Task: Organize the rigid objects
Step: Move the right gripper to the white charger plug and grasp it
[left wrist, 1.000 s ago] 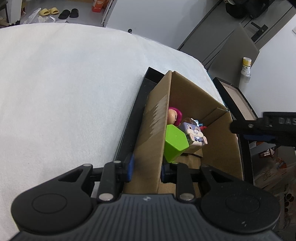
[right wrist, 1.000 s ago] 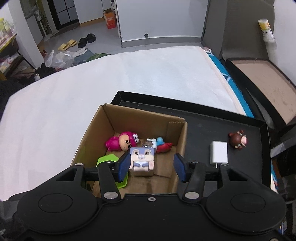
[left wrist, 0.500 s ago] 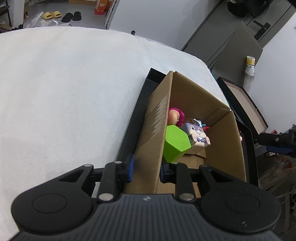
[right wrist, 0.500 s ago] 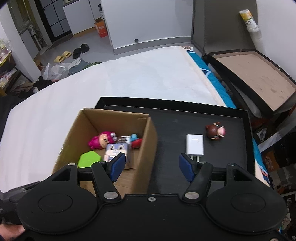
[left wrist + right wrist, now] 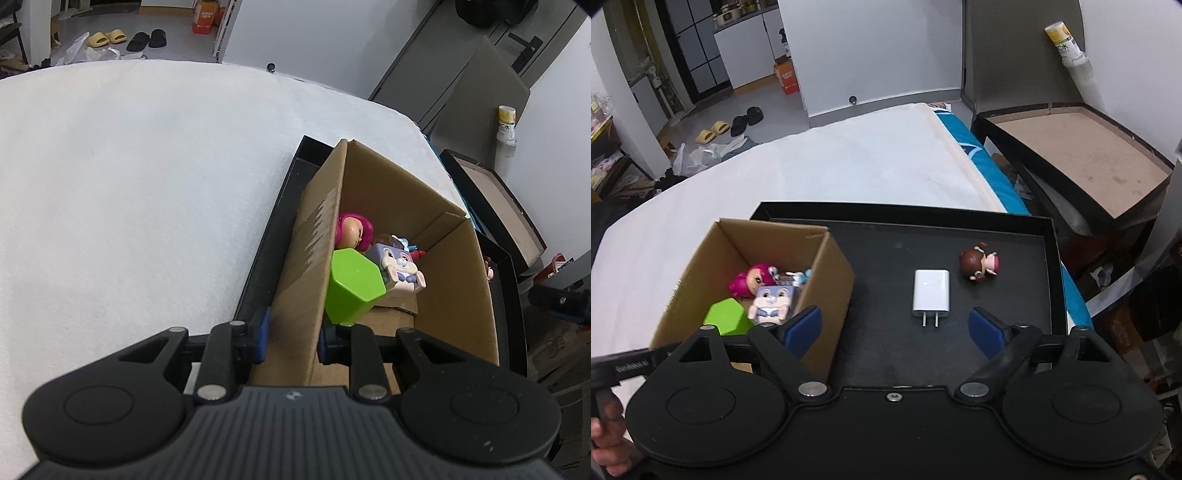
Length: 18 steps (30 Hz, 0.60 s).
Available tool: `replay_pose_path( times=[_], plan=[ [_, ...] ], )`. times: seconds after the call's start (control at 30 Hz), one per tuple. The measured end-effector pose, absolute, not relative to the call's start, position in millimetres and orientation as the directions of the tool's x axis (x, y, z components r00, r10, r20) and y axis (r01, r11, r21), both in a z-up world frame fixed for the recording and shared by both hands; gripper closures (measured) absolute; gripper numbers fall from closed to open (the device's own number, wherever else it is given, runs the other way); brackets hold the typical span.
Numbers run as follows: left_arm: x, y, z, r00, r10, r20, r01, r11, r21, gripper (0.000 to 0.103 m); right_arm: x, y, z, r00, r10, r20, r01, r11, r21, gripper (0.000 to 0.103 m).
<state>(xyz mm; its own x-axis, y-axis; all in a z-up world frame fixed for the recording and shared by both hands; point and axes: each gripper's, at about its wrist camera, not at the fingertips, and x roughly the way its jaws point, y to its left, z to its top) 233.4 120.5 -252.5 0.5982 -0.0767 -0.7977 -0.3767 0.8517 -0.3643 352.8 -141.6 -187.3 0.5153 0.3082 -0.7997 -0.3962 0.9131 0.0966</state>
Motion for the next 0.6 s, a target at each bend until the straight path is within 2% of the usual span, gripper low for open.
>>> replay_pose_path(
  times=[0.6],
  plan=[
    [242.5,109.4,-257.6,0.566,-0.019,-0.824,-0.397,0.870,-0.293,0.080,378.7,-164.0,-246.0,0.537,0.326,-0.778,-0.392,0.913,0.112,0.009]
  ],
)
